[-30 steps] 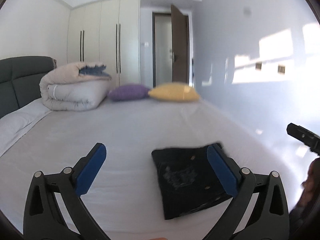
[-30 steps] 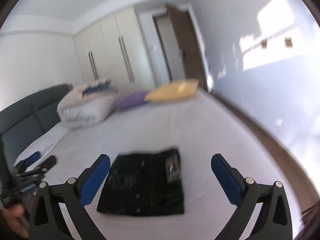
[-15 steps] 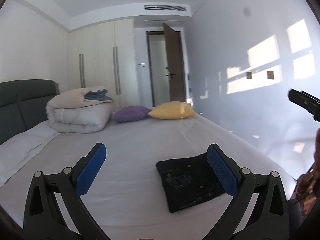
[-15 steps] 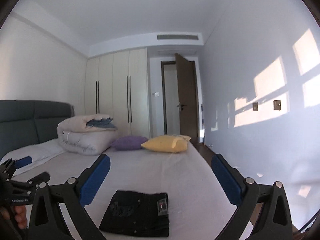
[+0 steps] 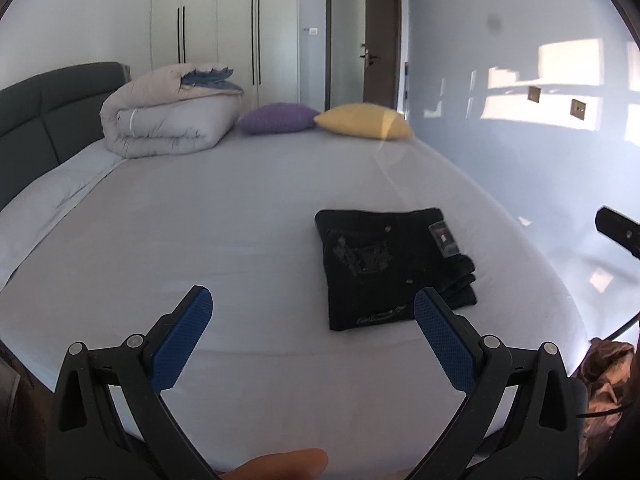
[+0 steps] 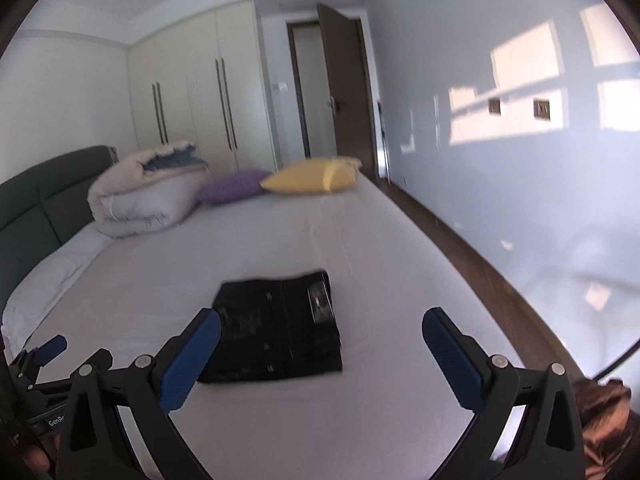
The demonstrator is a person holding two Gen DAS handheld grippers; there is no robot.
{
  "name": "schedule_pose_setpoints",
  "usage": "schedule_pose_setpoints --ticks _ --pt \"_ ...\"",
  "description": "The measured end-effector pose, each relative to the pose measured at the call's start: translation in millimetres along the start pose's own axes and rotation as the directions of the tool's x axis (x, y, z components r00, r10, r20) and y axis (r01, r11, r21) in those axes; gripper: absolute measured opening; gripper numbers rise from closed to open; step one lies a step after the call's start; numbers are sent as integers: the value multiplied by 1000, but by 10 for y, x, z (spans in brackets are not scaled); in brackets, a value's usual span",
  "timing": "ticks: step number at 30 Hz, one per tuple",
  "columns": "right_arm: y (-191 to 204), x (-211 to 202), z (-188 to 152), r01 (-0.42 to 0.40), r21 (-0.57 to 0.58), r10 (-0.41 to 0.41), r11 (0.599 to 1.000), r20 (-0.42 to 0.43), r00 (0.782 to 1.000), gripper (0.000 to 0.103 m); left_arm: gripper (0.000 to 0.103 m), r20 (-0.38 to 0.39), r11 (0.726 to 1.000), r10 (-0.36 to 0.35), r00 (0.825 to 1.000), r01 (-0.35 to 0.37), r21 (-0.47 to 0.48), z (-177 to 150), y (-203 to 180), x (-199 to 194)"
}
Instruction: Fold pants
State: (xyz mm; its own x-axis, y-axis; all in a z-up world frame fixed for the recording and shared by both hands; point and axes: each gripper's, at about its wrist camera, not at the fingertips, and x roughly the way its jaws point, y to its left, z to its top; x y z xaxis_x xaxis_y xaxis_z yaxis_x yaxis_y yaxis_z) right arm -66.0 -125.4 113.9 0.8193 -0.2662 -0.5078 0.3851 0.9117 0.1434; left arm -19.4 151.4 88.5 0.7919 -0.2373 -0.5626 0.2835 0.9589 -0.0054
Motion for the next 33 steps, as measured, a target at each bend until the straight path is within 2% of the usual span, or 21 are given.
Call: schedule_pose_setpoints --ticks 5,9,15,33 --pt "-32 206 -205 16 8 -15 1000 -99 995 103 103 -41 1000 27 999 -27 -1 -139 20 290" --pt "60 223 -288 22 -51 -27 998 -99 995 103 103 -66 1000 20 998 -20 -2 -210 42 448" --pt "114 258 -354 9 -68 -17 998 -116 993 103 103 -107 1000 0 994 -2 -17 -288 75 633" --pt "159 337 -414 8 -101 -23 995 -150 988 103 103 -115 1000 3 993 -5 -17 -346 41 724"
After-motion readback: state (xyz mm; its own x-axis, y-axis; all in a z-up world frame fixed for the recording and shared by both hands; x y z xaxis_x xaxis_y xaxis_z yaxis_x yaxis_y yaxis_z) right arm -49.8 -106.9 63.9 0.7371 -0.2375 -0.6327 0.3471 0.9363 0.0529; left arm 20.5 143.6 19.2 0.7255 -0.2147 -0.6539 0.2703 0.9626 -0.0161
